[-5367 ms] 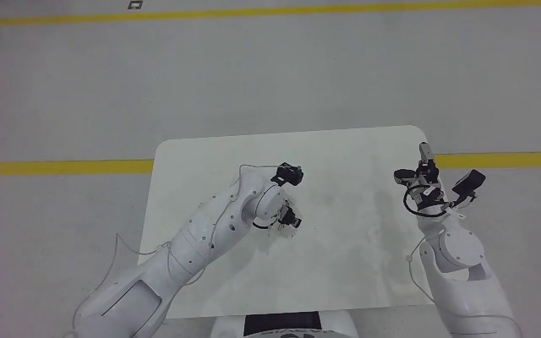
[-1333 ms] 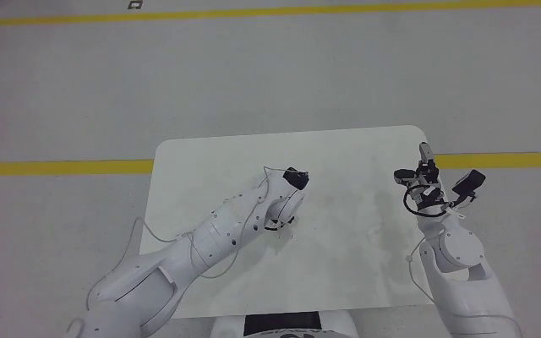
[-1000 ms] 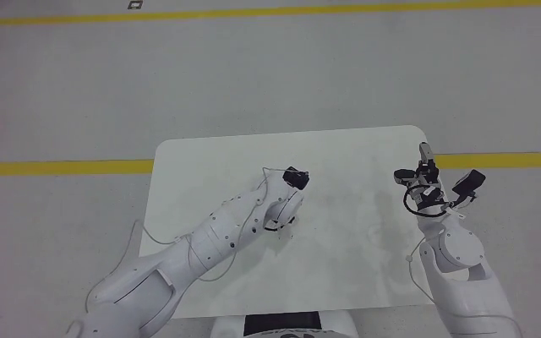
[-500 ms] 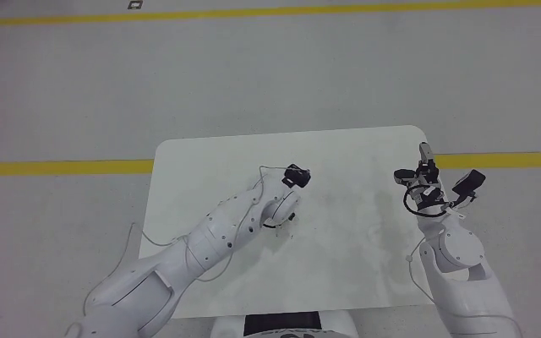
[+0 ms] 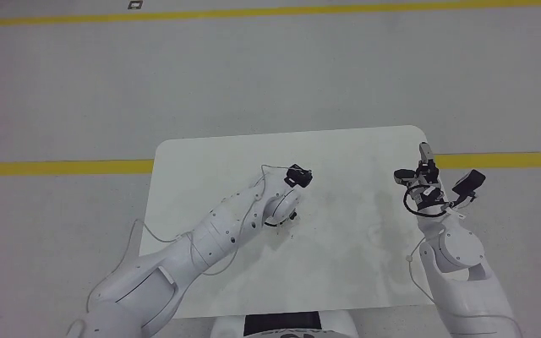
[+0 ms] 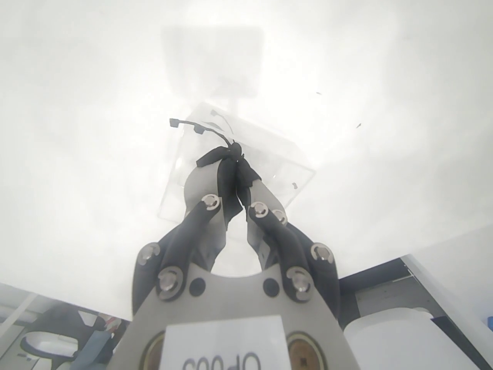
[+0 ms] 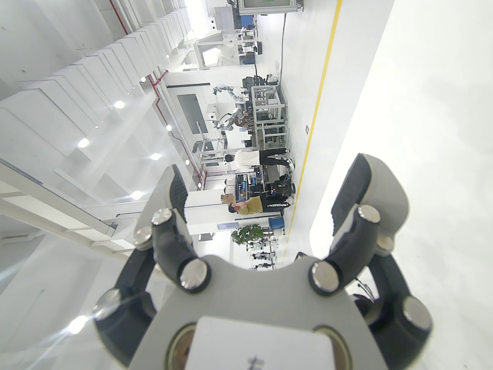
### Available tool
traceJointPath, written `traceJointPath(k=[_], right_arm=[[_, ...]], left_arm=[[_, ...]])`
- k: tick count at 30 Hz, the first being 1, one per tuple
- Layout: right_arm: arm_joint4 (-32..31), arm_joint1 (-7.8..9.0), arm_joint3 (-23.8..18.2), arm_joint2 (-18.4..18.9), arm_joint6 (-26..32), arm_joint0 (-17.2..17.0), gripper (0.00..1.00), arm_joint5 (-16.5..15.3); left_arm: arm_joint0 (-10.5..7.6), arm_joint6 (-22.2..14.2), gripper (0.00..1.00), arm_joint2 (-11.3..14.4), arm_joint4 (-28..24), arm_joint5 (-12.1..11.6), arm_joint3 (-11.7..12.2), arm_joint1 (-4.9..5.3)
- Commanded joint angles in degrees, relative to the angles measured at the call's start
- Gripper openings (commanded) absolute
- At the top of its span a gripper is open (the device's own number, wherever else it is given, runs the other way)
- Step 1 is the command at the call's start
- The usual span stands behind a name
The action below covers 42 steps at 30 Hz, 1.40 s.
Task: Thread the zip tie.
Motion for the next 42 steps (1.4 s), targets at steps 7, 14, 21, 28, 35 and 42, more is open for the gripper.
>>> traceJointPath(k=[7,14,21,28,35,42], right_arm=[[0.0,0.0,0.0,0.0,0.0,0.0,1.0,0.0],[0.0,0.0,0.0,0.0,0.0,0.0,1.0,0.0],[0.0,0.0,0.0,0.0,0.0,0.0,1.0,0.0],[0.0,0.0,0.0,0.0,0.0,0.0,1.0,0.0],[0.0,0.0,0.0,0.0,0.0,0.0,1.0,0.0],[0.0,0.0,0.0,0.0,0.0,0.0,1.0,0.0]], left_arm=[[0.13,-0.68,0.33,-0.38,0.45,0.34,-0.71,0.15],[0.58,-1.14,0.21,-0.66,0.94,0.66,-1.59,0.33],[1.11,-1.34,0.2,-0.85,0.6,1.31,-1.48,0.32],[1.58,0.0,0.28,-1.0,-1.18,1.11,-0.25,0.06],[1.19,0.22,0.3,-0.27,-0.96,1.37,1.08,-0.33],[0.7,0.5,0.3,0.57,-1.14,1.68,2.29,-0.95]])
